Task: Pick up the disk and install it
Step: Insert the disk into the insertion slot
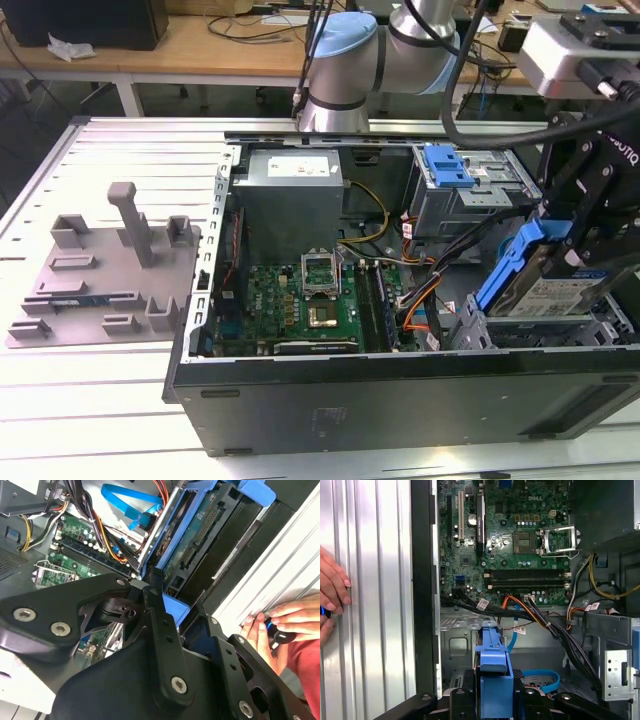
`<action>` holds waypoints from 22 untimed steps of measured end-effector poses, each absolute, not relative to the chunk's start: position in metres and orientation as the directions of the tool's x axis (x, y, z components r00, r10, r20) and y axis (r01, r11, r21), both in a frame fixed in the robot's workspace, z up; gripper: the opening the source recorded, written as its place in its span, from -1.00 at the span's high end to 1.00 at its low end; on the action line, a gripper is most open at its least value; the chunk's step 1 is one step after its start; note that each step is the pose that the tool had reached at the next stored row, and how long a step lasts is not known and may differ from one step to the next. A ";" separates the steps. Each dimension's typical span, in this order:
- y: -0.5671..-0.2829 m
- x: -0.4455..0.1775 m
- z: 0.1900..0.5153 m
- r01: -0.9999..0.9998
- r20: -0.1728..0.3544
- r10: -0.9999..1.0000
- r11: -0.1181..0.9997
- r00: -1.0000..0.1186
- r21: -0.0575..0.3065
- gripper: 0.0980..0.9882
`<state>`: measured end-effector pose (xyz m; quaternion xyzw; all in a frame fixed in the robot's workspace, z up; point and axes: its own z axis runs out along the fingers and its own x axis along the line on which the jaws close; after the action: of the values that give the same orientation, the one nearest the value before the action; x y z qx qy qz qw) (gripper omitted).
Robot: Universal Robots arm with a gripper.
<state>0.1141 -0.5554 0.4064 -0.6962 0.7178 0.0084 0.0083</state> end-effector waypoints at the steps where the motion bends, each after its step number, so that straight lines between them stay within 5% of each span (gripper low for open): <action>1: -0.556 0.114 0.405 -1.000 -0.024 -0.999 0.031 -0.031 0.001 0.39; 22: -0.556 0.113 0.399 -0.999 -0.028 -0.999 0.033 -0.033 0.000 0.23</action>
<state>0.1135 -0.5564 0.3991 -0.6954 0.7185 0.0095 0.0100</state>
